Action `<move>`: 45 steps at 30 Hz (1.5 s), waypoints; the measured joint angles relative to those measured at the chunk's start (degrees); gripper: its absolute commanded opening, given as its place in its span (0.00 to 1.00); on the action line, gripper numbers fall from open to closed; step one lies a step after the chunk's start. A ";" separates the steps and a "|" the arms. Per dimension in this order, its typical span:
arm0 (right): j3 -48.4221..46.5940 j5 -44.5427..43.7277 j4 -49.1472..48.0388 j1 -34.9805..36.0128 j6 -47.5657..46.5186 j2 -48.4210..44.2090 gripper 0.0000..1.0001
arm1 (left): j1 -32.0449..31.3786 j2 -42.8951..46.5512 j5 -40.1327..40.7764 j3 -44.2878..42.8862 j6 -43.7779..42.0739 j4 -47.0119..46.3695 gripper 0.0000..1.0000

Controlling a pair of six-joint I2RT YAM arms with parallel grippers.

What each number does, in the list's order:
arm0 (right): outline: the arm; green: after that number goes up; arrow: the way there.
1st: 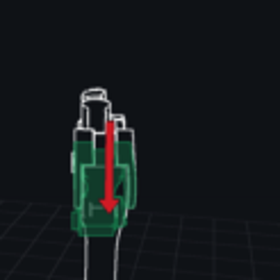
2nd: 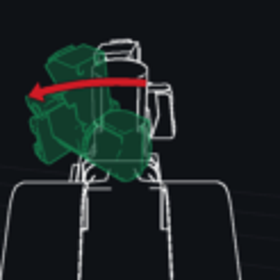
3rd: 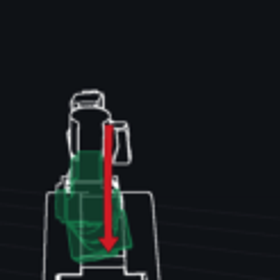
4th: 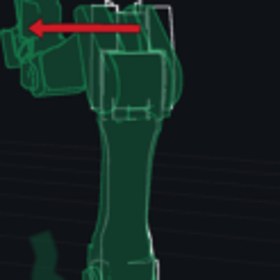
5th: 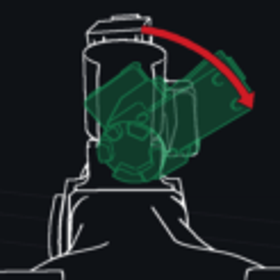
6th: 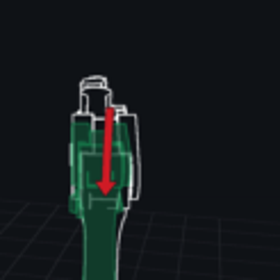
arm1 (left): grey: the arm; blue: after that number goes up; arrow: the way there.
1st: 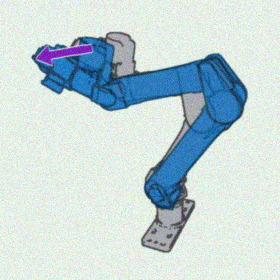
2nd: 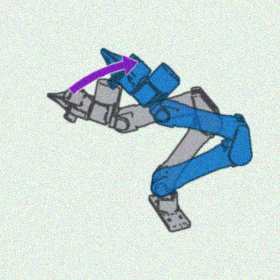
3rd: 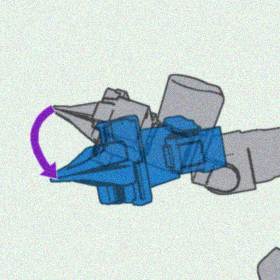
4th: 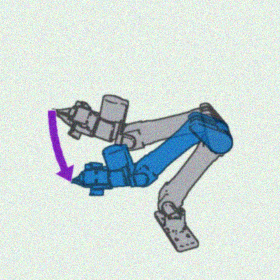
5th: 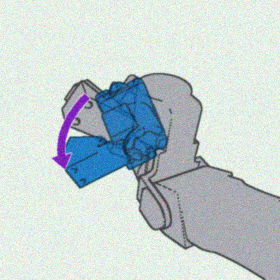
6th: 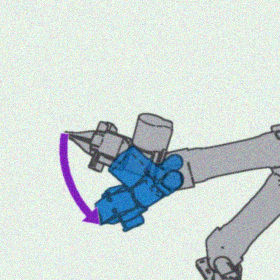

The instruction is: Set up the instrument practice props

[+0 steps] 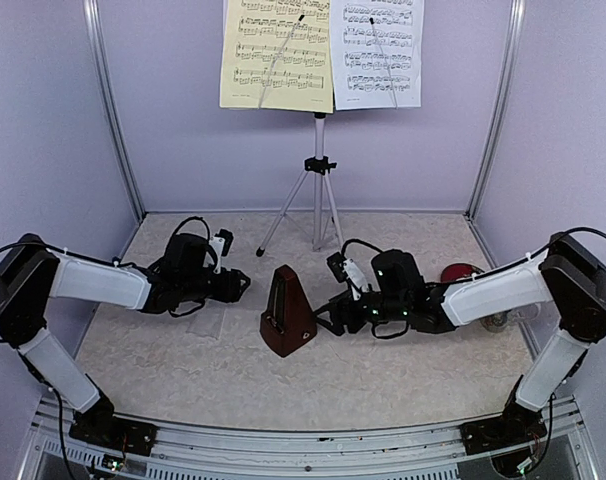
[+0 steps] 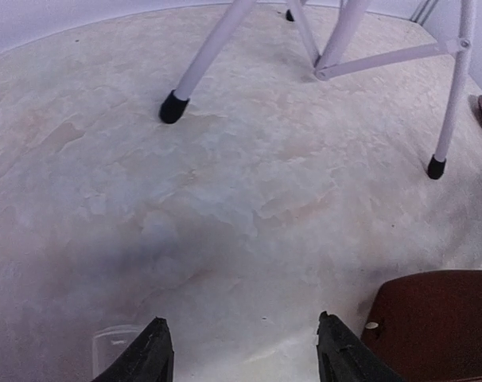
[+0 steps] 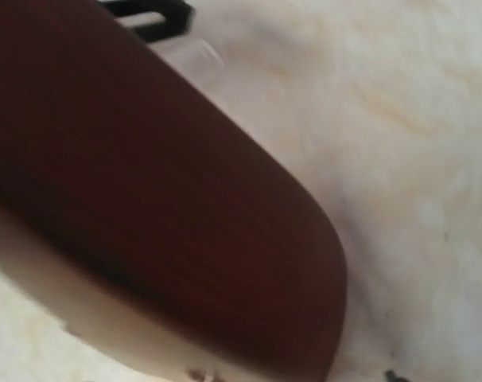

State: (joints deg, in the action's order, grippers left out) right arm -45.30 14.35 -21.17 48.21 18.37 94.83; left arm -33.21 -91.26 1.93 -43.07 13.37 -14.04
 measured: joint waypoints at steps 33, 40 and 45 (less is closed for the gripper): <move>-17.81 8.00 -8.98 -7.93 2.10 21.97 0.78 | -9.44 -5.22 -9.81 13.55 6.14 -23.32 0.55; -6.16 10.51 -9.20 -10.36 0.90 11.17 0.96 | -7.21 0.85 -7.50 13.55 4.90 -22.18 0.65; -3.58 14.60 -10.69 -10.73 1.40 6.14 1.00 | -6.64 2.86 -6.93 13.57 4.39 -22.84 0.65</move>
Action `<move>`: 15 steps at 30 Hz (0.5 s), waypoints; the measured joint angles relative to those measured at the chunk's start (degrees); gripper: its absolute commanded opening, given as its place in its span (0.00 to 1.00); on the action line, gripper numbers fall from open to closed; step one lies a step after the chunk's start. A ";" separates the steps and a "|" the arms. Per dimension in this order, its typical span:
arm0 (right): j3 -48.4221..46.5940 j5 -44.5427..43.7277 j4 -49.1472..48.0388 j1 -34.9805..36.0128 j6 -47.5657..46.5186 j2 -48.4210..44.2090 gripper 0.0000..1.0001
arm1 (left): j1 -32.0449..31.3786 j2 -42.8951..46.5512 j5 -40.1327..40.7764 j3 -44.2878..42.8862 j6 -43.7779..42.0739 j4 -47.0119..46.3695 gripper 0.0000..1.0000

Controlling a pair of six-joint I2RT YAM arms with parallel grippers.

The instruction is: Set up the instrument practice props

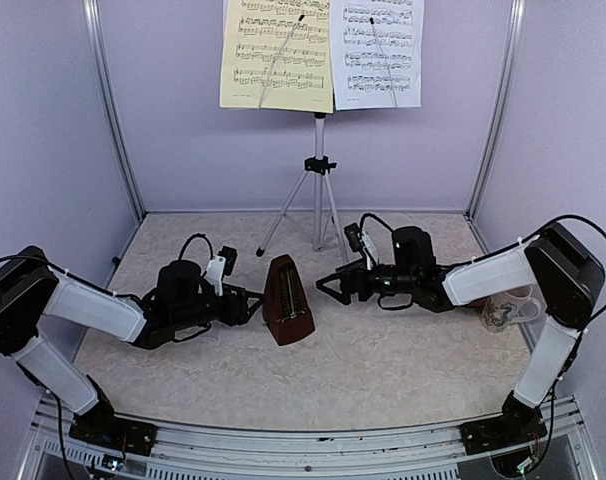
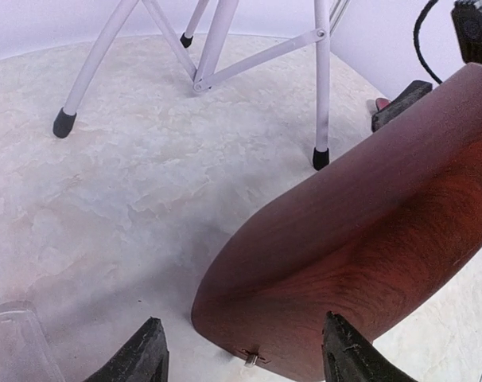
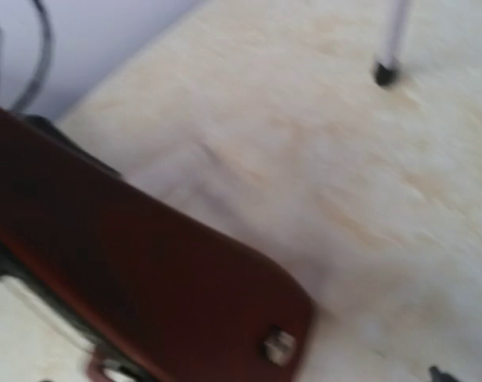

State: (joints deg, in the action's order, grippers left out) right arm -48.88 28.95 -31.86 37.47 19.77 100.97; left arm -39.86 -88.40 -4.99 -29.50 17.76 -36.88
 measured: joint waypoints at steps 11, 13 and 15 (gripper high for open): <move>-4.66 -0.72 0.52 5.49 1.38 -1.81 1.00 | 0.68 0.02 0.50 0.00 -0.37 -0.07 0.66; -5.35 -0.98 1.01 6.36 1.38 -1.81 1.00 | 0.68 0.02 0.52 0.00 -0.46 -0.04 0.65; -5.81 -1.53 1.86 7.08 1.33 -1.81 0.99 | 0.66 0.02 0.52 0.00 -0.46 -0.07 0.65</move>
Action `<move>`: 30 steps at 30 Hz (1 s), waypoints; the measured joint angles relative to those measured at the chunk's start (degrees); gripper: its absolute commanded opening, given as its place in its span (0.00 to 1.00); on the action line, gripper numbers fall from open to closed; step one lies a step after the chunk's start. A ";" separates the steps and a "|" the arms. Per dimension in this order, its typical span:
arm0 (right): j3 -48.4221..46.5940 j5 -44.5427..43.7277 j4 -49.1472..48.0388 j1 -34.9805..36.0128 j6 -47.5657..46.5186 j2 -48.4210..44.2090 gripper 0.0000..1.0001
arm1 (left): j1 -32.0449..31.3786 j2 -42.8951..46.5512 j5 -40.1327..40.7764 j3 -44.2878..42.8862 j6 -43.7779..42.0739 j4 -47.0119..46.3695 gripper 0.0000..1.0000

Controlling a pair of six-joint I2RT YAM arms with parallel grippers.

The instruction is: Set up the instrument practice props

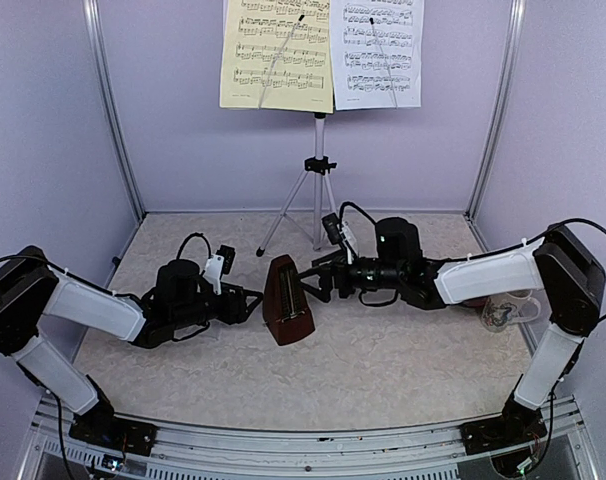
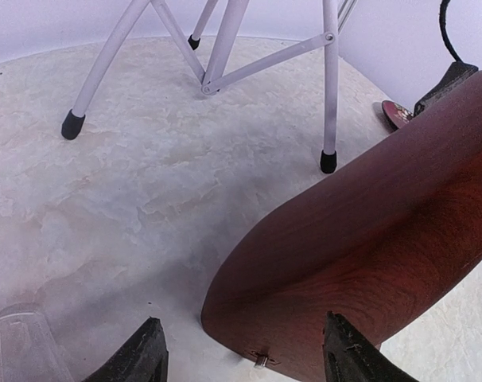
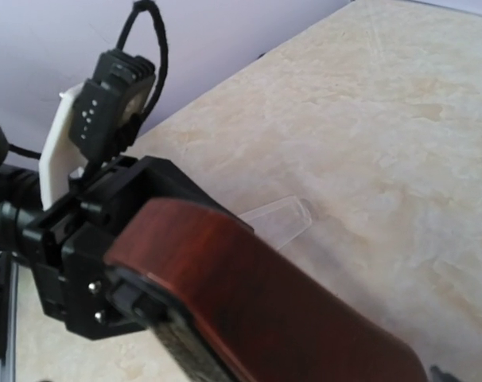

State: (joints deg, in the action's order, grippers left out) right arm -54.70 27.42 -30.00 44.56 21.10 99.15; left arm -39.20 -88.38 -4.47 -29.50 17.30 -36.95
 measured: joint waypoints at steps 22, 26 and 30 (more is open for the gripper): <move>-5.20 -8.26 6.38 3.34 -0.79 2.47 0.78 | -1.51 -0.20 0.44 -0.02 0.02 -1.29 0.65; -5.66 -8.90 6.84 3.72 -1.27 2.56 0.69 | -1.51 -0.20 0.48 -0.02 0.02 -1.38 0.65; -5.68 -9.33 7.06 3.72 -1.68 2.64 0.61 | -1.51 -0.20 0.59 -0.02 0.02 -1.66 0.65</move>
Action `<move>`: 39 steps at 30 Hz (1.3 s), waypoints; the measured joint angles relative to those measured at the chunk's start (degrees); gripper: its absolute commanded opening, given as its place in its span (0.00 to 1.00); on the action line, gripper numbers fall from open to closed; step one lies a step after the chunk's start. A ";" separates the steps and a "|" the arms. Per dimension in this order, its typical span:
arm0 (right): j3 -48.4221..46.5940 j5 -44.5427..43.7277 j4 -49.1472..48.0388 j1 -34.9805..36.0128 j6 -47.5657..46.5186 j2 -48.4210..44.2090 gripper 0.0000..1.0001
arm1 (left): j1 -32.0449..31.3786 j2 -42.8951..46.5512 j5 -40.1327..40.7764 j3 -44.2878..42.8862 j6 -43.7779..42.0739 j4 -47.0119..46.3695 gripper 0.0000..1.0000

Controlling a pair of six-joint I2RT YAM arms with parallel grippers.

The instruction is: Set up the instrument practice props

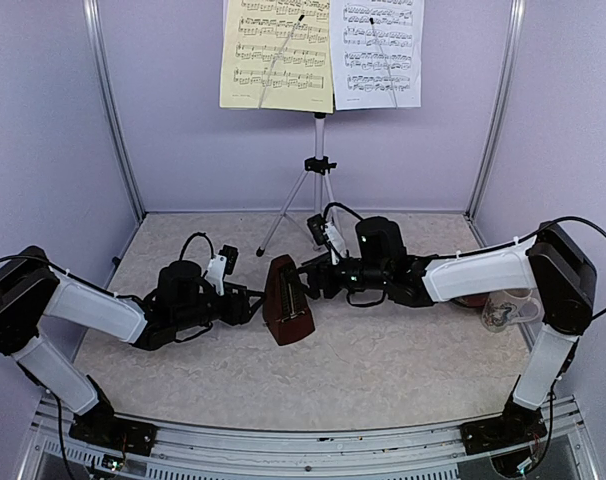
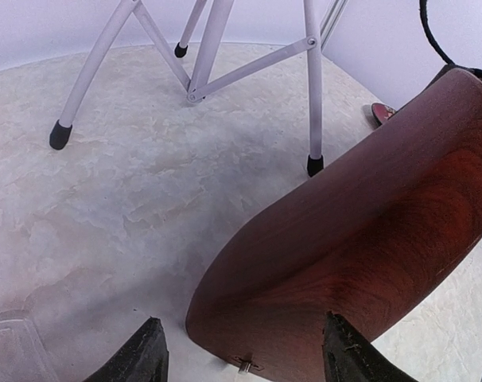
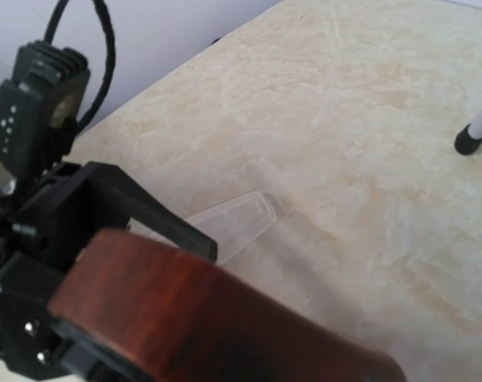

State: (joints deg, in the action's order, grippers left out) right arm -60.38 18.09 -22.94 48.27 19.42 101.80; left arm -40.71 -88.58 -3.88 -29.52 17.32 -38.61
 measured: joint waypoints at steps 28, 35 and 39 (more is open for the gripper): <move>0.76 -0.87 0.46 0.37 -0.04 -0.02 0.34 | -0.20 -0.44 0.11 -0.33 -0.04 0.07 0.65; 4.50 -1.81 0.59 0.35 -0.02 -0.33 0.42 | -0.20 -1.07 0.11 -0.96 -0.02 0.04 0.65; 5.53 -1.84 0.55 0.35 -0.04 -0.74 0.50 | -0.20 -1.27 0.15 -0.96 0.00 0.04 0.65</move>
State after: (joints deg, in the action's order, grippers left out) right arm -54.85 16.25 -22.39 48.62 19.38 101.06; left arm -40.91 -89.84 -3.73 -30.48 17.32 -38.57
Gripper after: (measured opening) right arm 0.459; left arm 0.650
